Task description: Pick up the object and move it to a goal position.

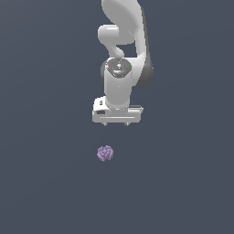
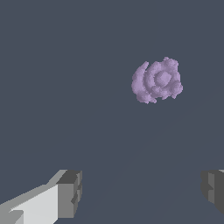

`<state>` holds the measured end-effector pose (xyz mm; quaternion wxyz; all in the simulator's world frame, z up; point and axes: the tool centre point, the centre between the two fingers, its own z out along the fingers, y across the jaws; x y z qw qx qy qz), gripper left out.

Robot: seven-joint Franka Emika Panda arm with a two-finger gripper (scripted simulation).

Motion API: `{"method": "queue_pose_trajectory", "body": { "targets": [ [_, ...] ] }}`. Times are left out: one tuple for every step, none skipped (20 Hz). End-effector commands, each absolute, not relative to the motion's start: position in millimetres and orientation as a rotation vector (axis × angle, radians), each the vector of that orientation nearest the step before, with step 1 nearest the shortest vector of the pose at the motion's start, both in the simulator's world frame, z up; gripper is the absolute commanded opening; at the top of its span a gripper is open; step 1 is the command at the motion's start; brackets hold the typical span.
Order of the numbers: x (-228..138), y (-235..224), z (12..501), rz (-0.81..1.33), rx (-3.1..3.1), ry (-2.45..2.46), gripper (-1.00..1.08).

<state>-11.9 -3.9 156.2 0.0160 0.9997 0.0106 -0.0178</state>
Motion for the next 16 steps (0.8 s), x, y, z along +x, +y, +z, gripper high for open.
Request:
{"method": "queue_pose_trajectory", "body": {
  "targets": [
    [-12, -4, 156, -0.055, 3.109, 0.033, 1.00],
    [-12, -3, 156, -0.055, 3.109, 0.033, 1.00],
    [-11, -2, 158, -0.053, 3.111, 0.034, 1.00],
    [-10, 0, 160, -0.051, 3.113, 0.034, 1.00],
    [-9, 4, 163, -0.047, 3.116, 0.035, 1.00],
    [-8, 7, 167, -0.042, 3.120, 0.037, 1.00],
    [-7, 11, 170, -0.039, 3.124, 0.038, 1.00],
    [-6, 13, 172, -0.036, 3.126, 0.039, 1.00],
    [-5, 15, 173, -0.034, 3.127, 0.039, 1.00],
    [-5, 15, 174, -0.034, 3.128, 0.039, 1.00],
    [-5, 15, 173, -0.034, 3.127, 0.039, 1.00],
    [-6, 14, 173, -0.035, 3.127, 0.039, 1.00],
    [-6, 14, 173, -0.035, 3.127, 0.038, 1.00],
    [-5, 14, 173, -0.035, 3.127, 0.034, 1.00],
    [-5, 14, 173, -0.035, 3.127, 0.027, 1.00],
    [-5, 14, 172, -0.035, 3.128, 0.018, 1.00]
  ]
}}
